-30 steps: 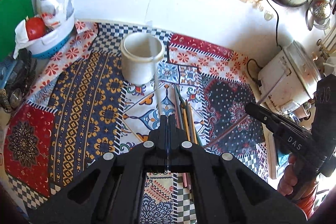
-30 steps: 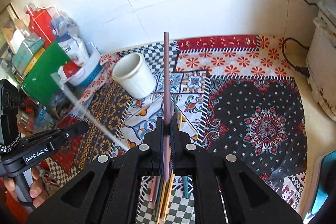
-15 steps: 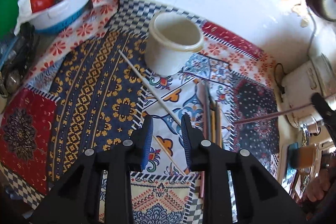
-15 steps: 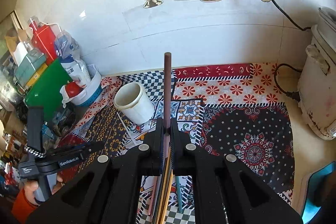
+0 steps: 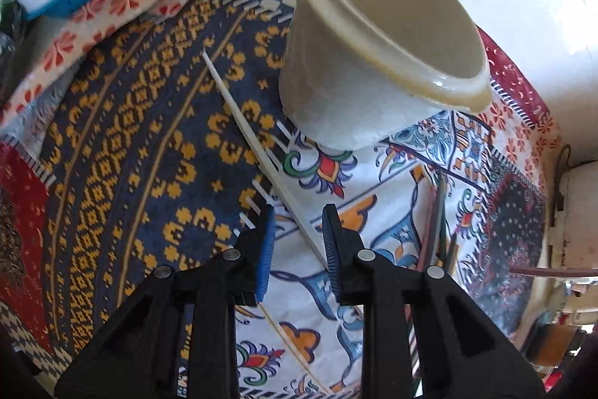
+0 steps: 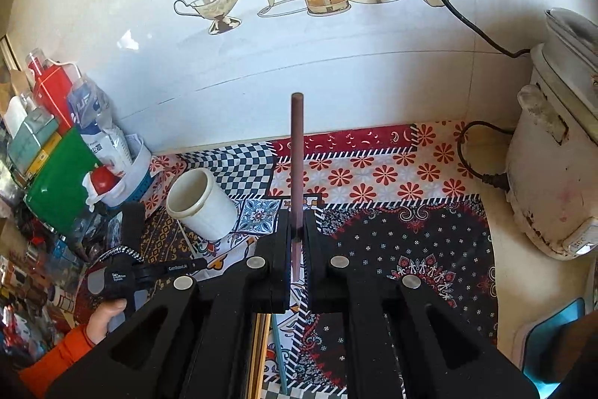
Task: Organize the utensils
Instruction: 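Lift both held sticks upright and carry them toward the white cup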
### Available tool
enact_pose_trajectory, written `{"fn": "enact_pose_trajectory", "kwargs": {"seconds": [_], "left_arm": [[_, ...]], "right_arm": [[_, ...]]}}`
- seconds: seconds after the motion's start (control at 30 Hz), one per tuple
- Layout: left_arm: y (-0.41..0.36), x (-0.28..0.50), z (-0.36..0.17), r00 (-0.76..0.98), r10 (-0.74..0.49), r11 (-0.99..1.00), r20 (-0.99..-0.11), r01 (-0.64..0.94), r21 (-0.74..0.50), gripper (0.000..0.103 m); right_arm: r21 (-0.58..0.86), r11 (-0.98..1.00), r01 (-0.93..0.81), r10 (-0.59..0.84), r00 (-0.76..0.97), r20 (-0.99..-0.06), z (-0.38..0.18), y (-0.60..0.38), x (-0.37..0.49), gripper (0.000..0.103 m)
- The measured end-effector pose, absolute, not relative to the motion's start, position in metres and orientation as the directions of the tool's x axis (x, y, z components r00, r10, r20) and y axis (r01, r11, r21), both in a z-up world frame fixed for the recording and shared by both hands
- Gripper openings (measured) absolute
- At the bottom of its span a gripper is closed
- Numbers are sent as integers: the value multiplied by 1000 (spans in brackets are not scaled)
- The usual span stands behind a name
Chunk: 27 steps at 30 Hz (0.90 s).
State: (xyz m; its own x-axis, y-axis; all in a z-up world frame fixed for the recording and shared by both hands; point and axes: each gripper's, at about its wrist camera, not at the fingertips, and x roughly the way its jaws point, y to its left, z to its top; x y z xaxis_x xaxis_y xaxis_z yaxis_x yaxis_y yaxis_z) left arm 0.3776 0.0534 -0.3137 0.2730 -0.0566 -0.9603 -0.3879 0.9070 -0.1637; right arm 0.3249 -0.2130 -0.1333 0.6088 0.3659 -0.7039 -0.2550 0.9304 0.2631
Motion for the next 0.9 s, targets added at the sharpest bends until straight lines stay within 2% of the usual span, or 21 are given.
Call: {"fn": "enact_pose_trajectory", "kwargs": {"seconds": [0.07,0.23,0.33,0.43,0.53,0.9], "left_arm": [[47,381,-315,268,8,927,-963,-363,-93,17],[35,384,-317,281,71,937,-957,-347,-32,13],[41,381,-318,281,39,934,-959,-351,-65,4],[61,370,-317,281,-18,918,-959,-376,-128,4],[80,352,-309,307,-22,913,-951,-382,-144,3],[101,309,-209,538,-30,911,-843,-332,-245,3]], "right_arm": [[260,931,-255,364,609,-705,-134,-214,328,5],[261,927,-269,373,601,-707,-136,-208,336,5],[258,922,-288,383,598,-704,-134,-201,337,5],[251,917,-311,394,595,-701,-132,-194,339,5],[244,911,-331,402,592,-698,-131,-186,341,5],[230,887,-399,439,579,-687,-124,-152,345,5]]}}
